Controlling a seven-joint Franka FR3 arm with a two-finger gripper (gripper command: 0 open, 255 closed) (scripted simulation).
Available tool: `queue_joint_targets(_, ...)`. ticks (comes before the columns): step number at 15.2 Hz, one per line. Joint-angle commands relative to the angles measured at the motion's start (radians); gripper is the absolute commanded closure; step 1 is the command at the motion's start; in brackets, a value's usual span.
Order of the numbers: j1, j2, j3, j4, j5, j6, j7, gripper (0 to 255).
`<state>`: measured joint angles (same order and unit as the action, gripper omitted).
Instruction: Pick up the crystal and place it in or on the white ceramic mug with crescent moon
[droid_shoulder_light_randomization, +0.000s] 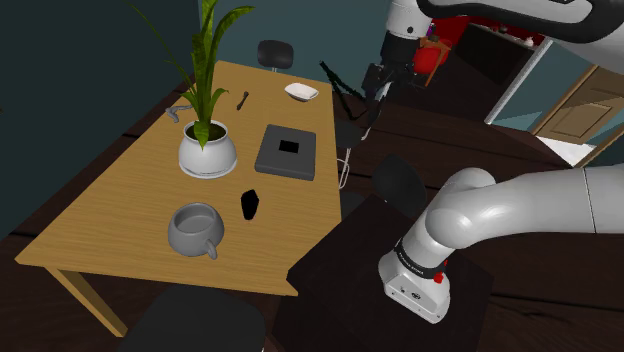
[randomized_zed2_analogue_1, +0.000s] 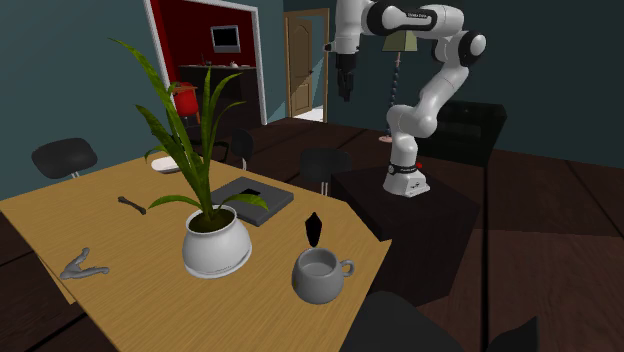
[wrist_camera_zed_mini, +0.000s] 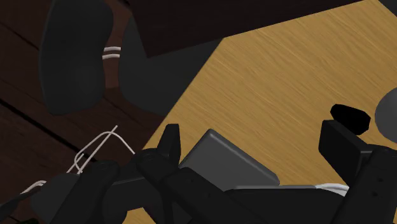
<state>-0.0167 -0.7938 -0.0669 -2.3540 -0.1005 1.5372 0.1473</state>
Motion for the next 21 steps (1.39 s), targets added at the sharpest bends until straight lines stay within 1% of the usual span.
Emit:
queue_joint_targets(1,0.000,0.000,0.000,0.000,0.000,0.000,0.000,0)
queue_joint_targets(6,0.018,0.108,0.078,-0.041,0.037,0.111,0.110,0)
queue_joint_targets(11,0.034,0.250,0.151,-0.047,0.062,0.221,0.218,0)
queue_joint_targets(16,0.045,0.419,0.218,-0.018,0.068,0.322,0.327,0)
queue_joint_targets(21,0.054,0.610,0.273,0.045,0.051,0.405,0.439,0)
